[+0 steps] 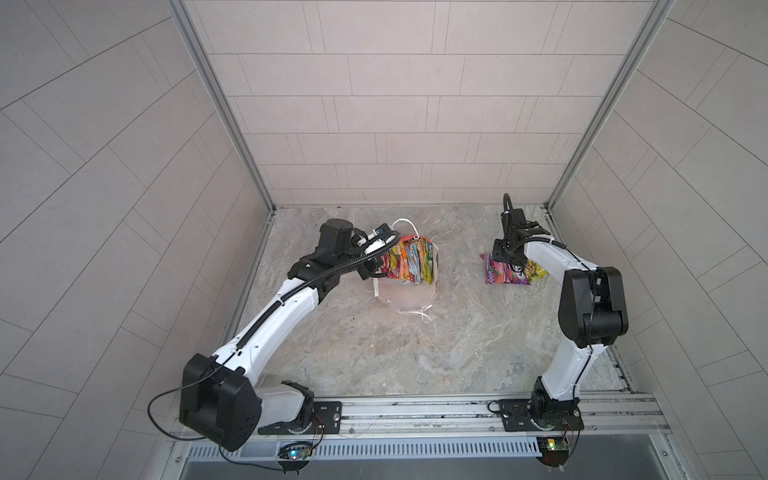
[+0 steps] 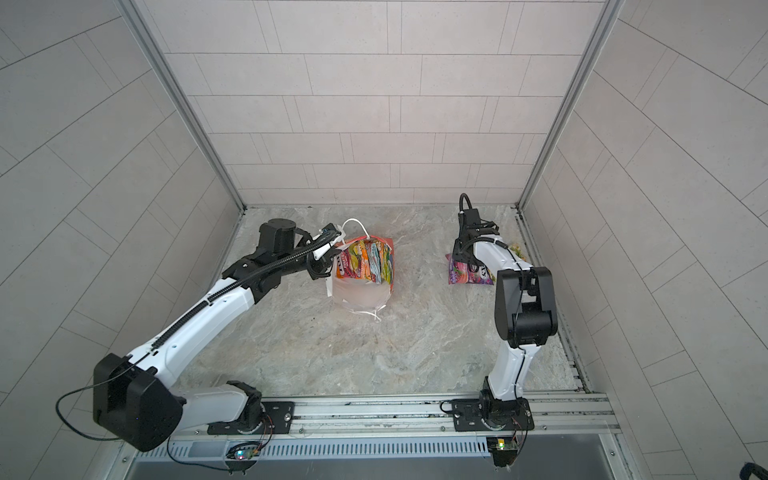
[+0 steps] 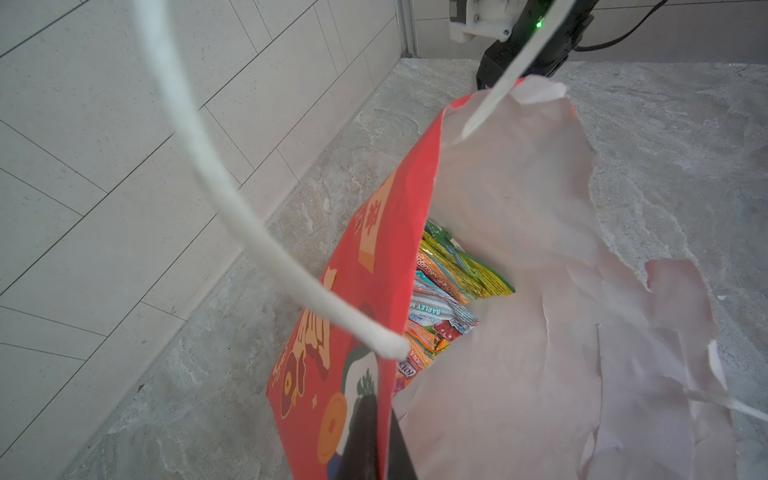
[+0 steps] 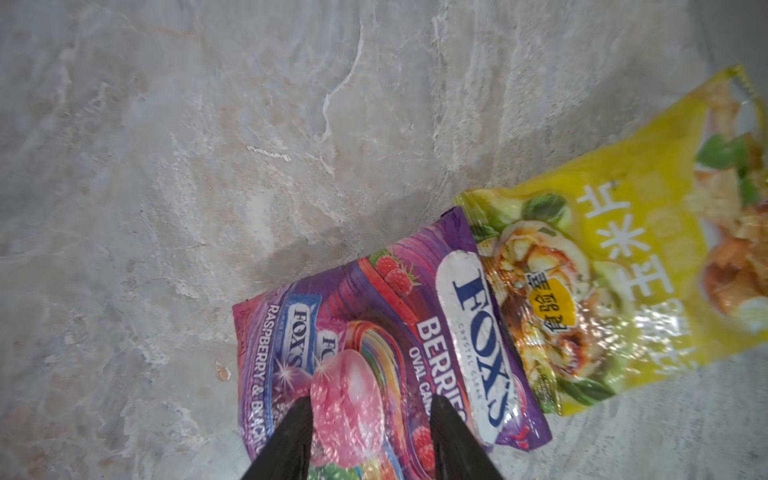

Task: Take the snacks out of the paper bag
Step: 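Lower the pink packet beside the yellow packet and open the right gripper, then raise the right gripper and move it back over the red bag's opening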

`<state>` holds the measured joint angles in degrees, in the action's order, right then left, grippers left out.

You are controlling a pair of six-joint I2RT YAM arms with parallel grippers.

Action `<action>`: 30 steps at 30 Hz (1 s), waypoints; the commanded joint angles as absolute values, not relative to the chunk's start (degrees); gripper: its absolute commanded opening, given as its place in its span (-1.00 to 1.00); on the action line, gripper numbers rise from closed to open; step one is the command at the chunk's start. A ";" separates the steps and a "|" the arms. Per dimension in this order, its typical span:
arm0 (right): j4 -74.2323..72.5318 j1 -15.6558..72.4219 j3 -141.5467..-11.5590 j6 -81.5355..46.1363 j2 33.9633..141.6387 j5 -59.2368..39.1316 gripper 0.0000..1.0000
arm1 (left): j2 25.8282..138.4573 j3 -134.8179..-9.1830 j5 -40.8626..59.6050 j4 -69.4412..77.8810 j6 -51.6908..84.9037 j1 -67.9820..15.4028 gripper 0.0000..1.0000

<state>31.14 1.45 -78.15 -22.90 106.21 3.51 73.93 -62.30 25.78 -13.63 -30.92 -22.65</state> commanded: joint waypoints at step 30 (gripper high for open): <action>31.23 1.67 -76.50 -23.71 92.22 -3.44 0.15 | 73.32 -63.31 26.72 -13.01 -30.89 -22.98 -1.00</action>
<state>31.90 1.45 -78.00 -24.25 97.95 -0.82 73.93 -62.30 25.69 -13.63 -30.92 -22.65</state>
